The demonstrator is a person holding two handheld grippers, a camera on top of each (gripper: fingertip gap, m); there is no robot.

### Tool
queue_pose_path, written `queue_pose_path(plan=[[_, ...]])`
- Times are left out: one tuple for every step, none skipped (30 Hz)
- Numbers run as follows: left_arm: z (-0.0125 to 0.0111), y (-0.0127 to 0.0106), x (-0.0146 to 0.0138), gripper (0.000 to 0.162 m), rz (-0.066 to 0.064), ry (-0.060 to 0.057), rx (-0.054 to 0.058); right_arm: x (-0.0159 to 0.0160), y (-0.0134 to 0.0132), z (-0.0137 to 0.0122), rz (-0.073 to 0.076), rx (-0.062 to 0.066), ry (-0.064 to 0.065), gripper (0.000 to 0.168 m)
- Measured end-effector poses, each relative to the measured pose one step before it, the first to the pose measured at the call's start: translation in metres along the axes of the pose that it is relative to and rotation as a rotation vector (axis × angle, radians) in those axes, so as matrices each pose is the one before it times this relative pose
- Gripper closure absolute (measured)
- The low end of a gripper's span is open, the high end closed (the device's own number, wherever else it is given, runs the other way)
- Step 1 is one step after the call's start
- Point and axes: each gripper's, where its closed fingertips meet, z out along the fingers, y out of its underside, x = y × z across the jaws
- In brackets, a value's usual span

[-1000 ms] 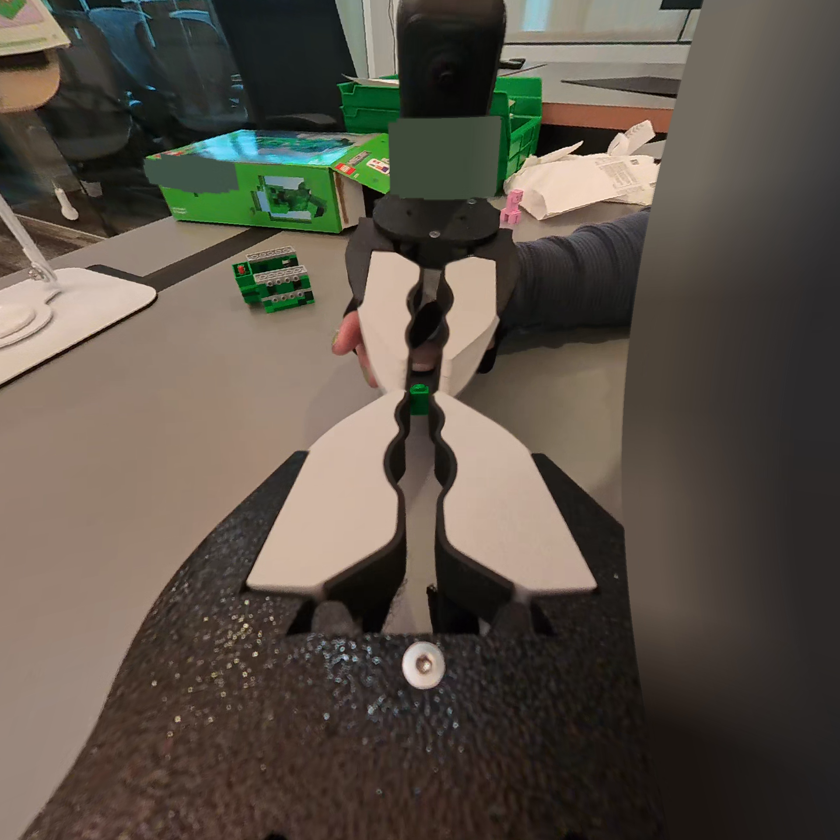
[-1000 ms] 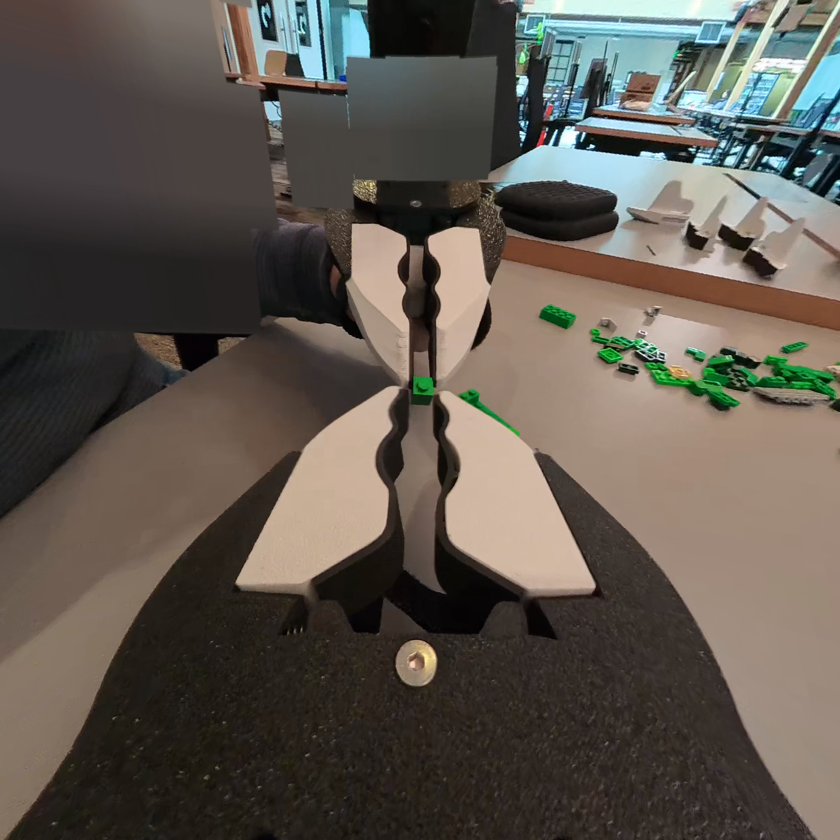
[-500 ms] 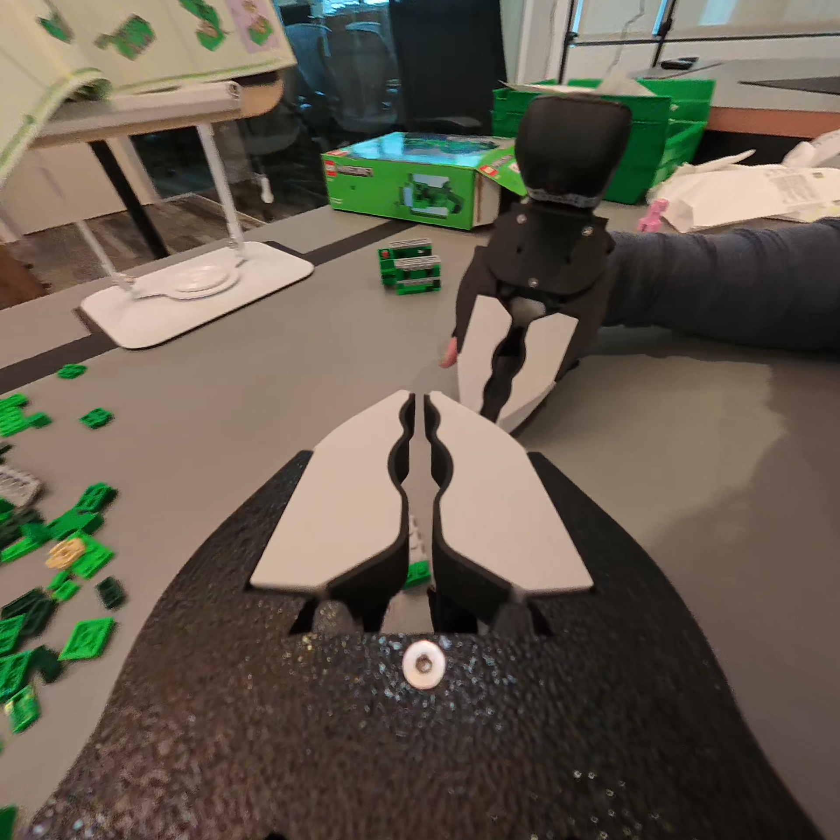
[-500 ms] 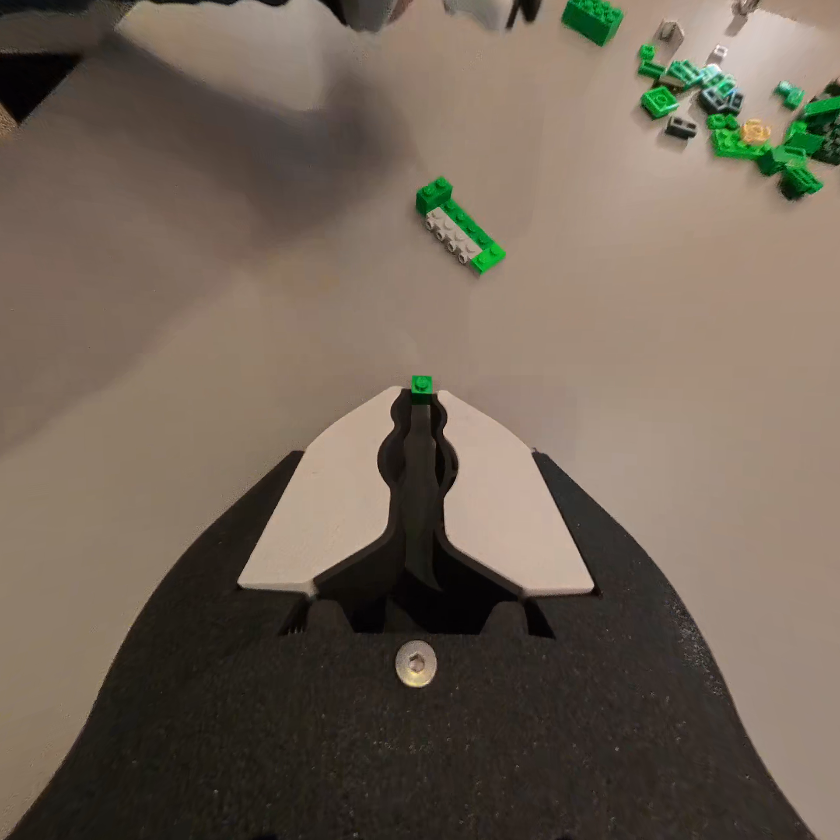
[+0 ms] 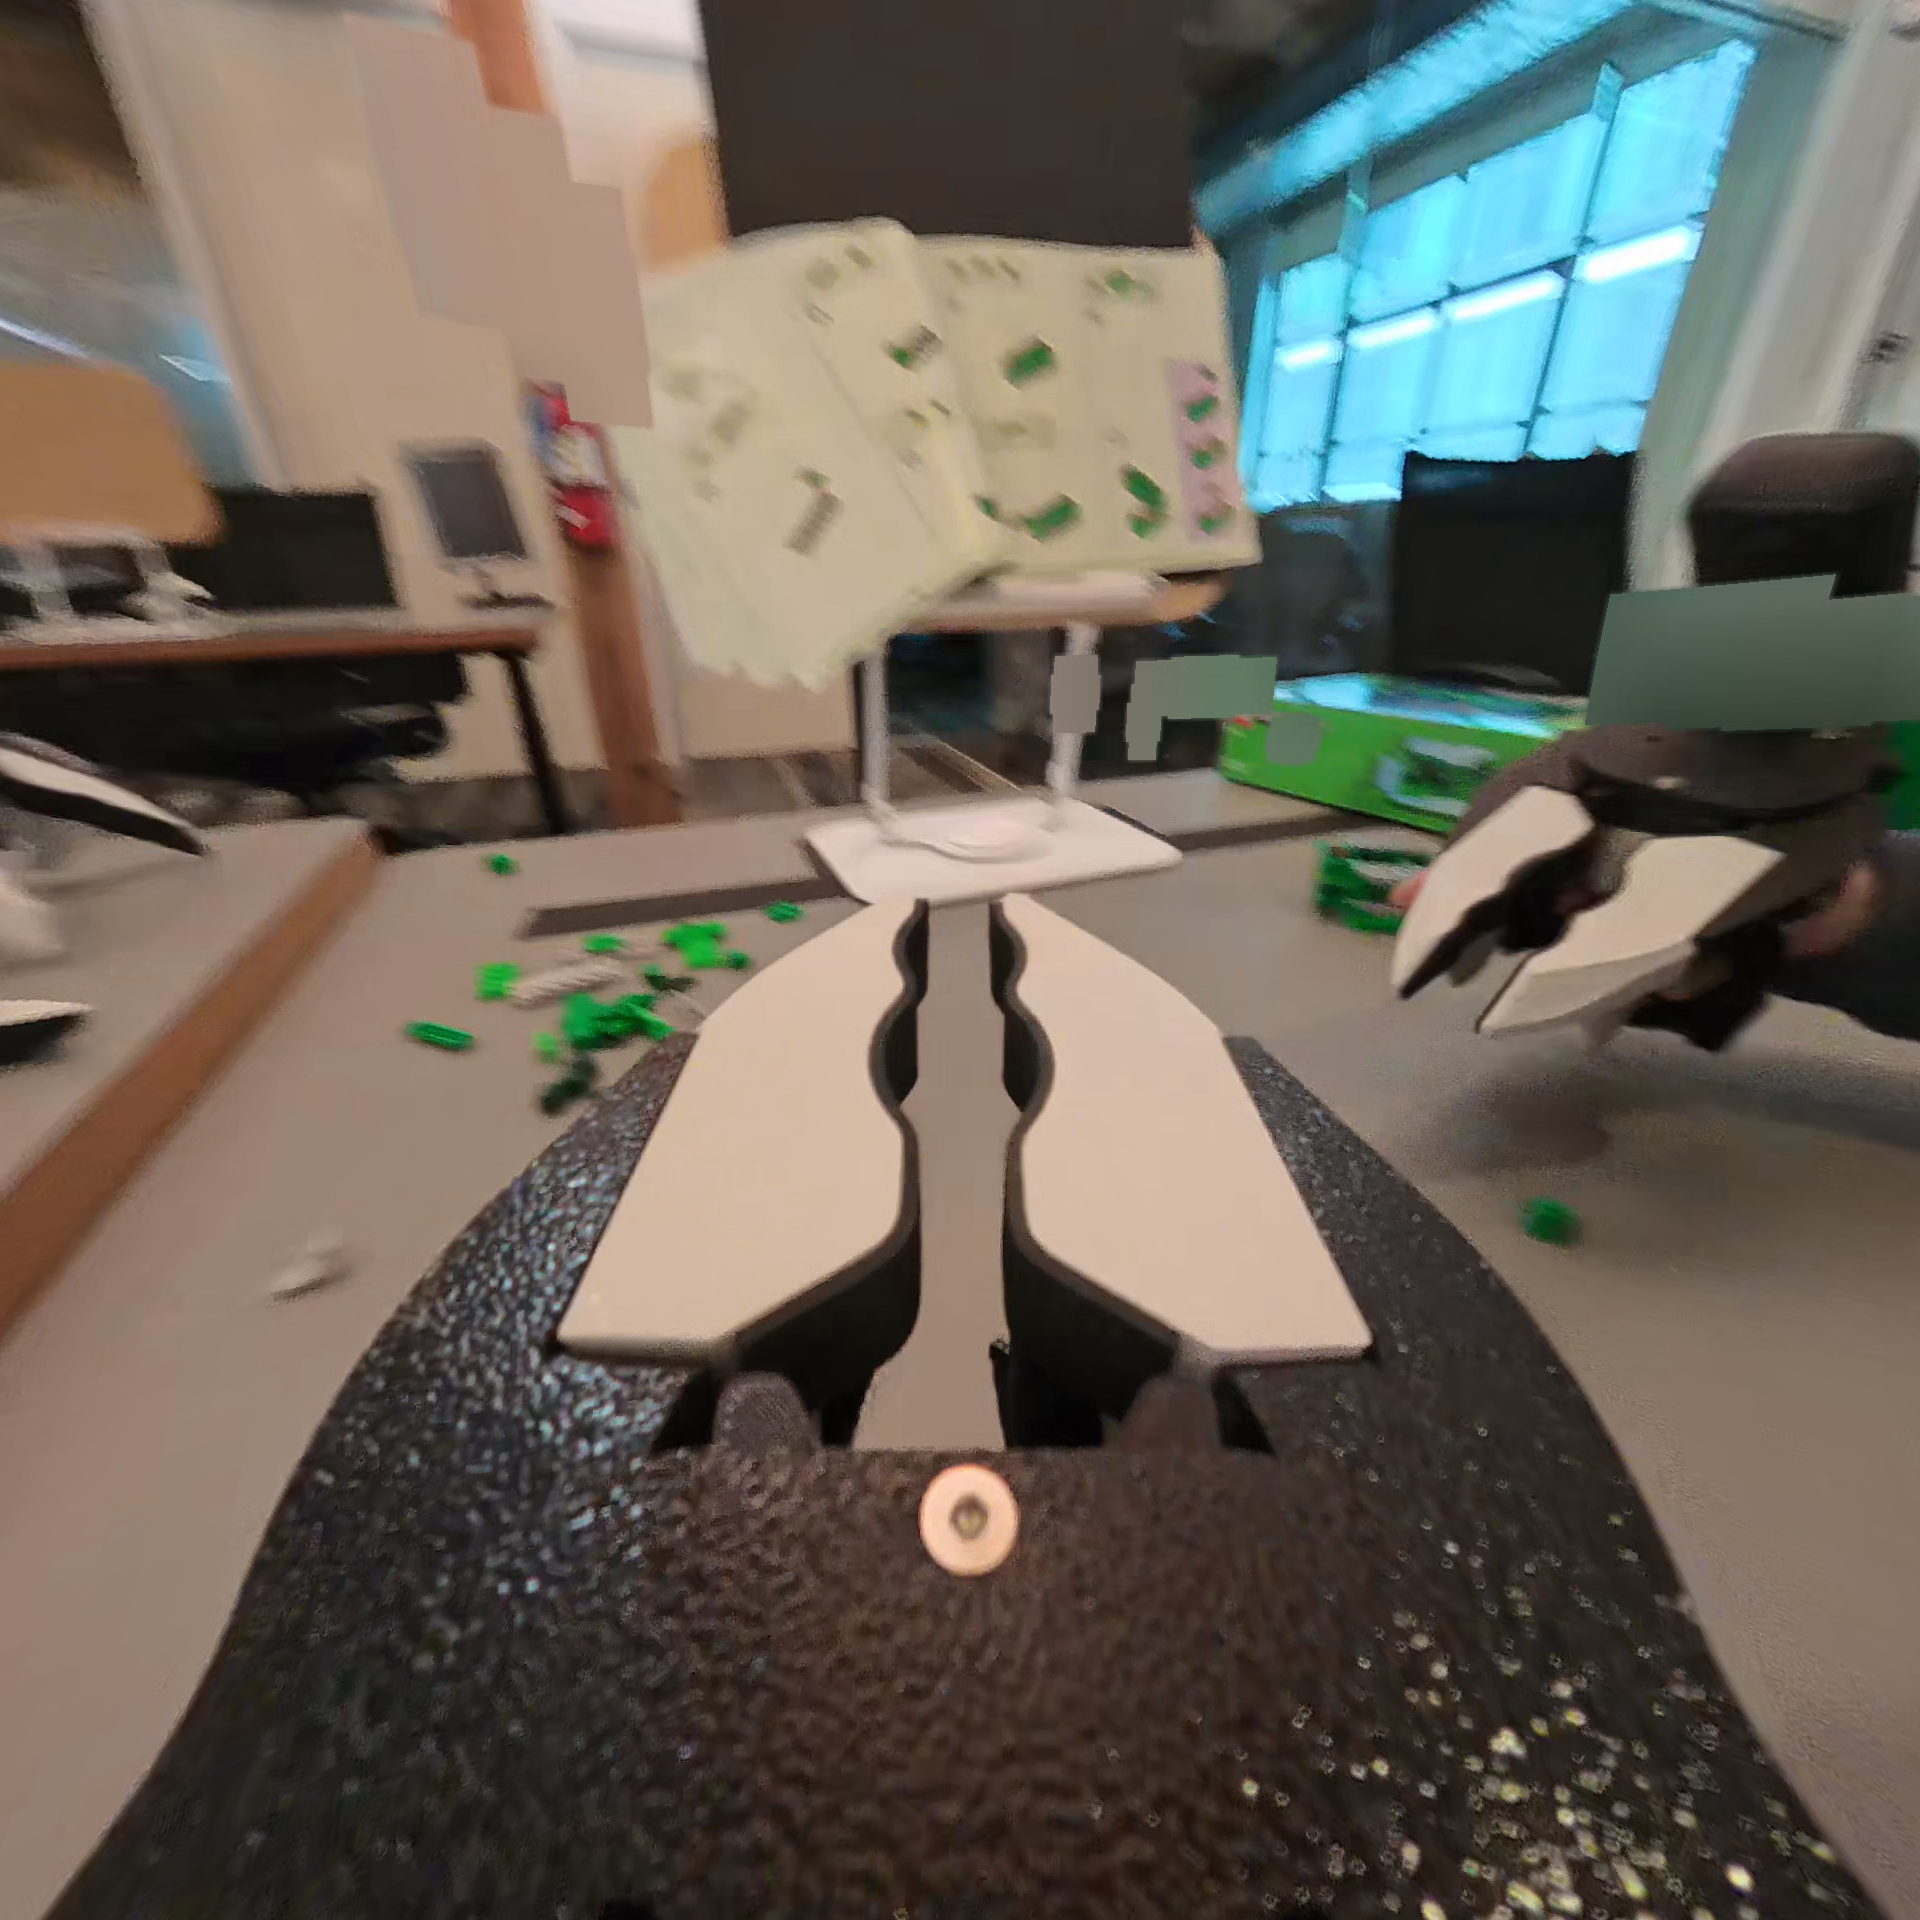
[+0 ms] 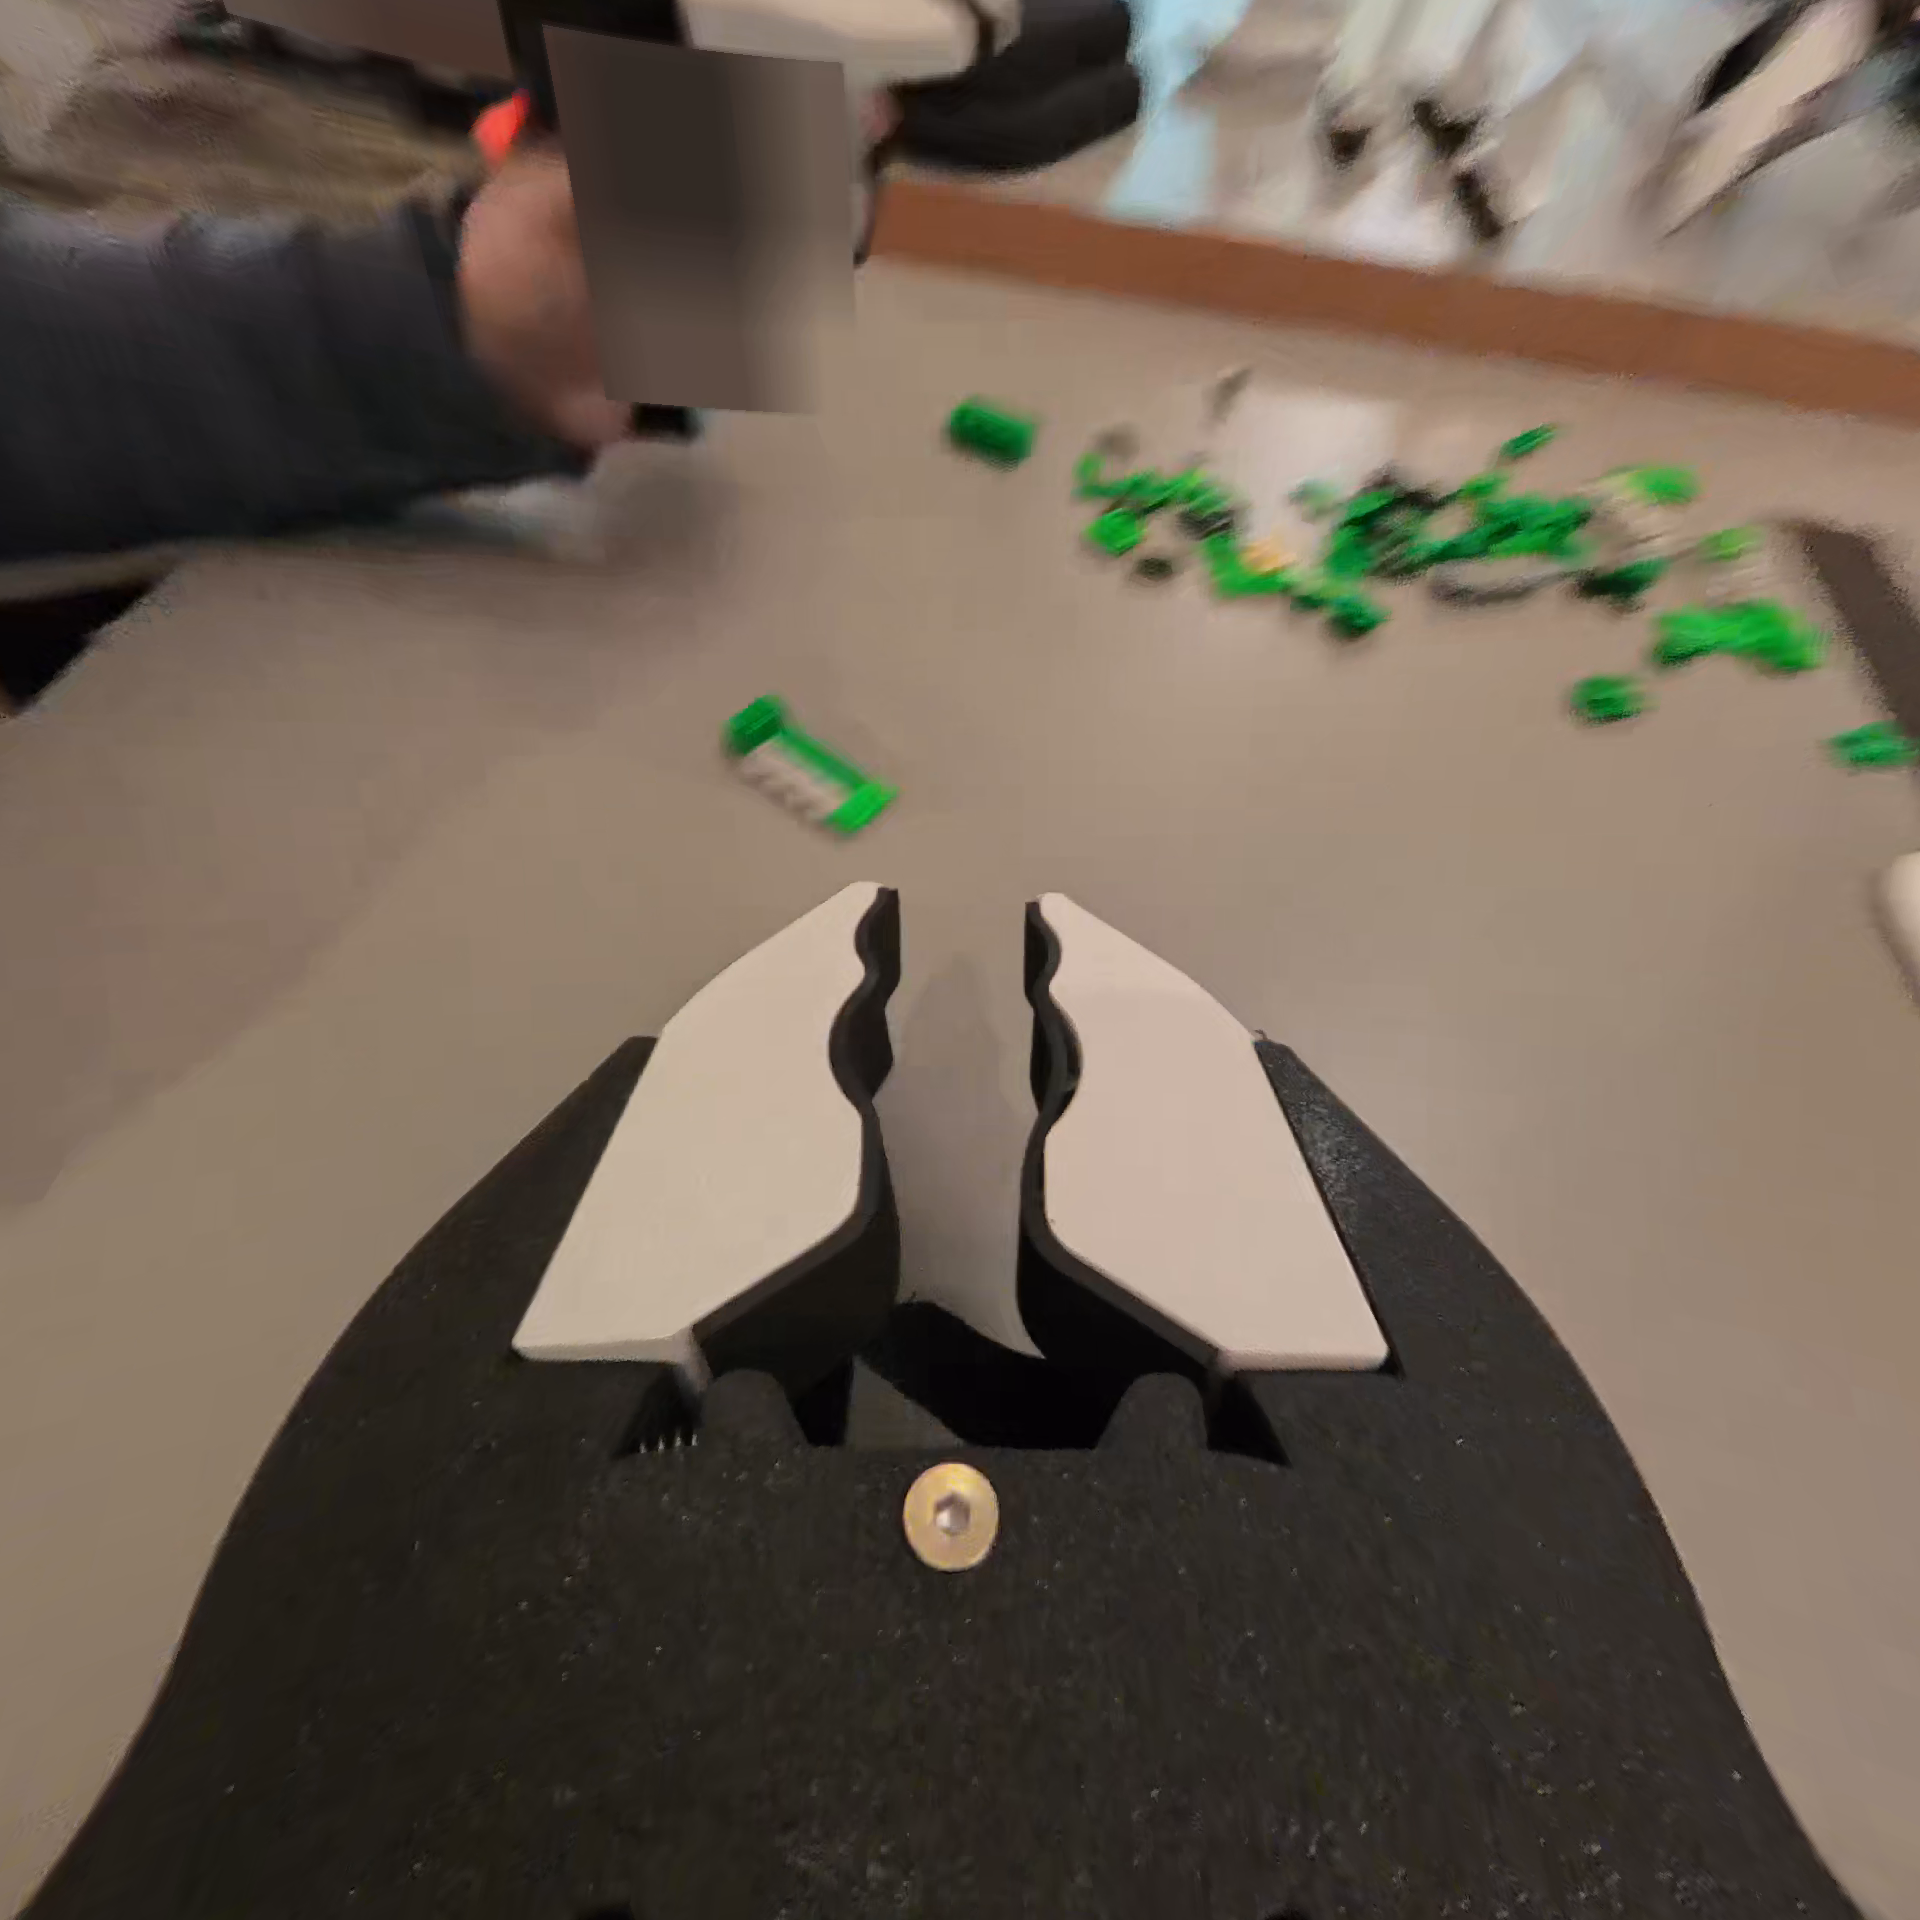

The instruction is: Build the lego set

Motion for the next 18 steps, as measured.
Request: queue_pose_path(plan=[[0.00209, -0.00143, -0.01369, 0.151, 0.0188, -0.0471, 0.0352, 0.01872, -0.00935, 0.00604, -0.0074, 0.0045, 0.0687, 0.151], [0.00392, 0.00227, -0.01157, 0.150, 0.0178, -0.0341, 0.0125, 0.01932, -0.00634, 0.01031, -0.0136, -0.0226, 0.0632, 0.152], [0.00446, 0.00586, -0.00907, 0.148, 0.0263, -0.0252, -0.0104, 0.01961, -0.00599, 0.01282, -0.0207, -0.0256, 0.0620, 0.153], [0.00364, 0.00807, -0.00700, 0.149, 0.0347, -0.0218, -0.0207, 0.01822, -0.00524, 0.01496, -0.0128, -0.0244, 0.0488, 0.155], [0.00240, 0.00614, -0.00588, 0.149, 0.0212, -0.0260, -0.0151, 0.01291, -0.00622, 0.01647, -0.0149, -0.0109, 0.0099, 0.155], [0.00134, 0.00048, -0.00334, 0.149, -0.0067, -0.0151, -0.0015, 0.01078, -0.00646, 0.01662, -0.0215, 0.0050, -0.0054, 0.155], [-0.00011, -0.00192, 0.00084, 0.149, -0.0028, 0.0074, 0.0139, 0.01155, -0.00349, 0.01644, -0.0256, -0.0012, -0.0035, 0.156], [-0.00081, -0.00132, 0.00039, 0.149, 0.0016, -0.0008, 0.0154, 0.01076, 0.00023, 0.01627, -0.0231, -0.0205, -0.0129, 0.156], [-0.00064, -0.00096, -0.00013, 0.149, 0.0027, -0.0033, 0.0065, 0.00777, 0.00198, 0.01572, -0.0147, -0.0318, -0.0333, 0.156], [-0.00042, -0.00085, -0.00071, 0.148, 0.0018, -0.0054, 0.0061, 0.00612, 0.00057, 0.01430, -0.0086, -0.0232, -0.0373, 0.155], [-0.00041, -0.00062, -0.00112, 0.148, -0.0016, -0.0067, 0.0056, 0.00627, -0.00151, 0.01219, -0.0064, -0.0096, -0.0267, 0.154], [-0.00033, -0.00039, -0.00076, 0.148, -0.0065, -0.0007, 0.0045, 0.00666, -0.00238, 0.01045, -0.0057, -0.0049, -0.0171, 0.154], [-0.00010, -0.00020, -0.00039, 0.148, -0.0114, 0.0033, 0.0037, 0.00878, -0.00124, 0.00919, -0.0024, -0.0133, 0.0039, 0.155], [-0.00016, 0.00005, -0.00105, 0.148, -0.0126, -0.0003, 0.0019, 0.00907, 0.00104, 0.00863, 0.0040, -0.0303, 0.0105, 0.156], [-0.00020, 0.00002, -0.00105, 0.148, -0.0124, -0.0013, 0.0018, 0.00733, 0.00092, 0.00810, 0.0026, -0.0275, 0.0061, 0.156], [-0.00008, 0.00005, -0.00059, 0.149, -0.0157, 0.0029, 0.0009, 0.00688, -0.00044, 0.00726, -0.0020, -0.0088, 0.0124, 0.158], [-0.00006, -0.00011, -0.00009, 0.149, -0.0180, 0.0056, 0.0011, 0.00544, -0.00108, 0.00618, -0.0033, 0.0009, 0.0062, 0.161], [-0.00028, -0.00023, -0.00005, 0.149, -0.0159, 0.0059, 0.0021, -0.00067, -0.00181, 0.00507, -0.0067, 0.0120, -0.0342, 0.161]])
